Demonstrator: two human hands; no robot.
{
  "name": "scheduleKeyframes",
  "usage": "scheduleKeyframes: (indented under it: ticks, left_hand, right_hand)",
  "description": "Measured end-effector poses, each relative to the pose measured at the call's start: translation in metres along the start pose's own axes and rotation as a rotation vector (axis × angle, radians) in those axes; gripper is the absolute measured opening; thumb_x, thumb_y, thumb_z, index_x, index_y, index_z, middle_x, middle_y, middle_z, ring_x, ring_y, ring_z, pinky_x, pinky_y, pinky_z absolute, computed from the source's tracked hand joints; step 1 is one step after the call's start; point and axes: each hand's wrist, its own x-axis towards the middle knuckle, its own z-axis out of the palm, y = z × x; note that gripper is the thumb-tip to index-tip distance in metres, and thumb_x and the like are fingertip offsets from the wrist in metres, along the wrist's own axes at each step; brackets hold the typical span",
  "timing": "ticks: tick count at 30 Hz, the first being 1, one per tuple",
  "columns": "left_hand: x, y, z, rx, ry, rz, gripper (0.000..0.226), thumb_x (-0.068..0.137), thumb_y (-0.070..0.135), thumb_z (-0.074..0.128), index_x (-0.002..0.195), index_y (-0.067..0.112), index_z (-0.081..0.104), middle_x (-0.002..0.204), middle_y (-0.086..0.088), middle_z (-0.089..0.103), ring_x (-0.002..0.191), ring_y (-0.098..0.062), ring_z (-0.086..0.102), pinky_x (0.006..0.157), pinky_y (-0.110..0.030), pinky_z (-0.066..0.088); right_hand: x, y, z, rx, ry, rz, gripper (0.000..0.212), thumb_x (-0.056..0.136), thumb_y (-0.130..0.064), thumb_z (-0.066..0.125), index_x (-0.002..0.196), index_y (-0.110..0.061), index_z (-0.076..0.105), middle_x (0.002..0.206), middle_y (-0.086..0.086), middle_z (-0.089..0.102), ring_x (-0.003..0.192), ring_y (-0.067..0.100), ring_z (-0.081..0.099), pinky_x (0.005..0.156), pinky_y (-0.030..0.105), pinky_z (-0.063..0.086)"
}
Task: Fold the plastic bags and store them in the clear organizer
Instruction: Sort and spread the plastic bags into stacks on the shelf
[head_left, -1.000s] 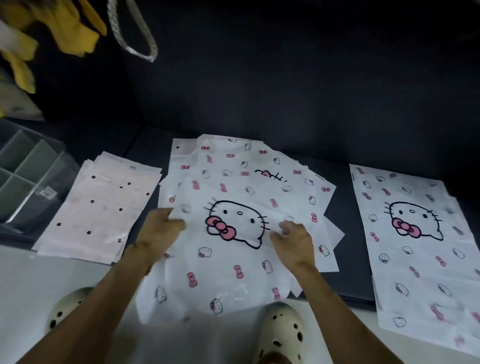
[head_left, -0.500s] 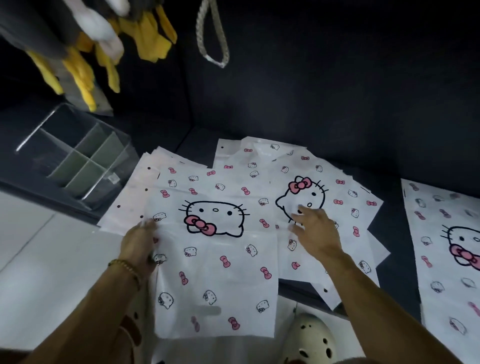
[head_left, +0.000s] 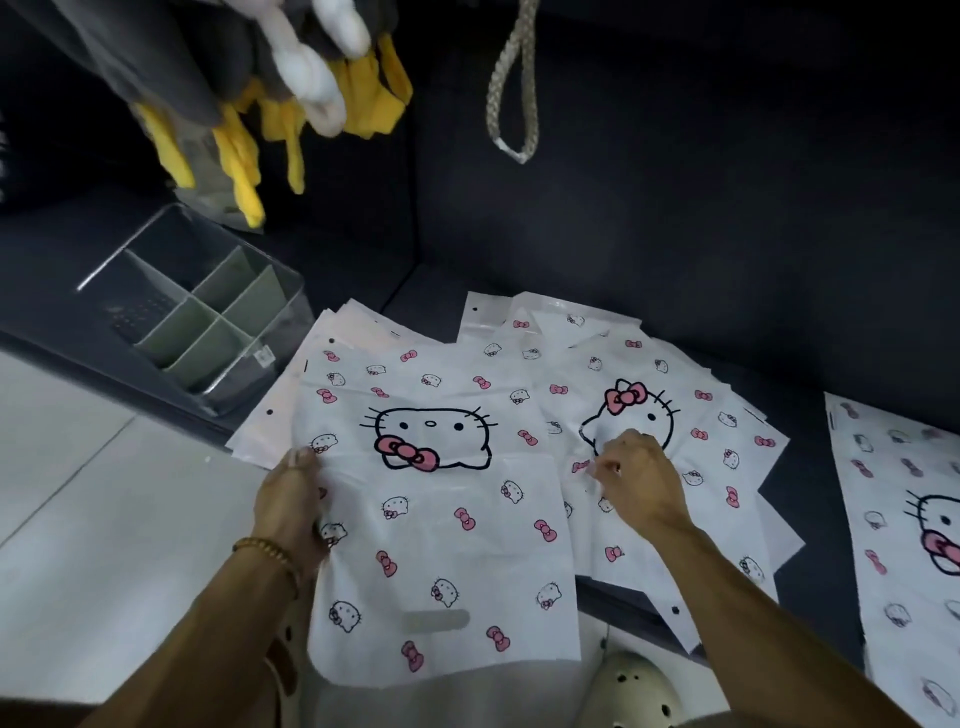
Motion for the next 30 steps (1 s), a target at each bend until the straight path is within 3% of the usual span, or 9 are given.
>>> scheduleKeyframes:
  ticks: [3, 7, 12, 15, 19, 21, 24, 27, 30]
  left_hand:
    - [0.001, 0.003, -0.004, -0.041, 0.013, 0.008, 0.022, 0.096, 0.021, 0.049, 0.078, 0.017, 0.06, 0.082, -0.006, 0.064, 0.073, -0.023, 0.061, 0.067, -0.034, 0.052]
    - [0.0, 0.0, -0.003, -0.051, 0.059, -0.013, 0.023, 0.095, 0.022, 0.049, 0.075, 0.017, 0.059, 0.079, -0.005, 0.062, 0.07, -0.021, 0.06, 0.06, -0.031, 0.05]
    - [-0.009, -0.006, 0.008, -0.099, 0.014, -0.144, 0.02, 0.095, 0.026, 0.051, 0.078, 0.02, 0.059, 0.083, -0.005, 0.065, 0.074, -0.024, 0.064, 0.06, -0.034, 0.054]
    - [-0.018, -0.009, 0.014, -0.04, -0.057, -0.213, 0.014, 0.094, 0.026, 0.053, 0.093, 0.014, 0.061, 0.095, -0.011, 0.067, 0.09, -0.033, 0.066, 0.08, -0.049, 0.054]
    - [-0.027, -0.008, 0.013, -0.117, -0.381, -0.266, 0.045, 0.091, 0.047, 0.054, 0.116, 0.01, 0.063, 0.116, -0.017, 0.066, 0.106, -0.035, 0.063, 0.098, -0.051, 0.045]
    - [-0.027, -0.011, 0.013, -0.001, -0.49, -0.175, 0.049, 0.086, 0.049, 0.062, 0.115, 0.01, 0.066, 0.108, -0.014, 0.07, 0.103, -0.033, 0.065, 0.095, -0.047, 0.048]
    - [-0.02, -0.021, 0.014, 0.313, -0.333, 0.056, 0.018, 0.084, 0.009, 0.067, 0.101, 0.004, 0.068, 0.082, -0.006, 0.073, 0.08, -0.028, 0.068, 0.069, -0.033, 0.054]
    - [-0.009, -0.024, 0.005, 0.392, -0.228, 0.094, 0.027, 0.084, -0.01, 0.052, 0.099, 0.009, 0.064, 0.081, -0.003, 0.067, 0.07, -0.017, 0.059, 0.056, -0.024, 0.045]
    - [0.0, -0.021, -0.007, 0.411, -0.154, 0.111, 0.032, 0.081, -0.013, 0.051, 0.093, 0.015, 0.06, 0.084, -0.001, 0.065, 0.071, -0.014, 0.058, 0.053, -0.023, 0.044]
  right_hand:
    - [0.014, -0.007, -0.018, 0.107, -0.004, 0.138, 0.023, 0.094, -0.015, 0.057, 0.076, -0.009, 0.069, 0.079, 0.007, 0.066, 0.071, 0.025, 0.061, 0.064, 0.034, 0.053]
    - [0.037, -0.022, -0.059, 0.316, 0.193, 0.47, 0.029, 0.097, -0.016, 0.046, 0.071, -0.007, 0.057, 0.073, 0.009, 0.056, 0.077, 0.026, 0.054, 0.066, 0.027, 0.043]
    - [0.028, -0.082, -0.074, 0.601, 0.184, 0.223, 0.022, 0.098, -0.011, 0.047, 0.082, -0.003, 0.06, 0.073, 0.003, 0.051, 0.065, 0.013, 0.045, 0.048, 0.008, 0.035]
    - [0.004, -0.126, -0.053, 0.583, -0.006, 0.009, 0.026, 0.099, -0.016, 0.049, 0.074, -0.02, 0.054, 0.066, -0.008, 0.051, 0.056, 0.005, 0.043, 0.05, 0.015, 0.035]
    - [-0.027, -0.159, -0.015, 0.246, -0.377, -0.185, 0.021, 0.099, -0.026, 0.046, 0.082, -0.017, 0.055, 0.079, -0.002, 0.062, 0.072, 0.015, 0.056, 0.071, 0.034, 0.048]
    - [-0.034, -0.166, -0.007, 0.335, -0.579, -0.193, 0.017, 0.099, -0.022, 0.047, 0.093, -0.017, 0.062, 0.085, -0.004, 0.064, 0.077, 0.011, 0.059, 0.081, 0.036, 0.05]
    - [-0.037, -0.164, -0.008, 0.585, -0.86, -0.095, 0.023, 0.099, -0.018, 0.049, 0.107, -0.03, 0.067, 0.089, -0.017, 0.071, 0.083, 0.0, 0.068, 0.073, 0.015, 0.051]
    - [-0.024, -0.127, -0.008, 0.486, -0.467, -0.036, 0.031, 0.096, -0.018, 0.058, 0.127, -0.017, 0.061, 0.116, -0.009, 0.066, 0.116, 0.01, 0.059, 0.091, 0.012, 0.042]
    - [-0.015, -0.064, -0.015, -0.015, -0.175, 0.041, 0.05, 0.096, -0.018, 0.054, 0.145, -0.018, 0.04, 0.15, 0.001, 0.041, 0.138, 0.019, 0.036, 0.111, 0.031, 0.031]
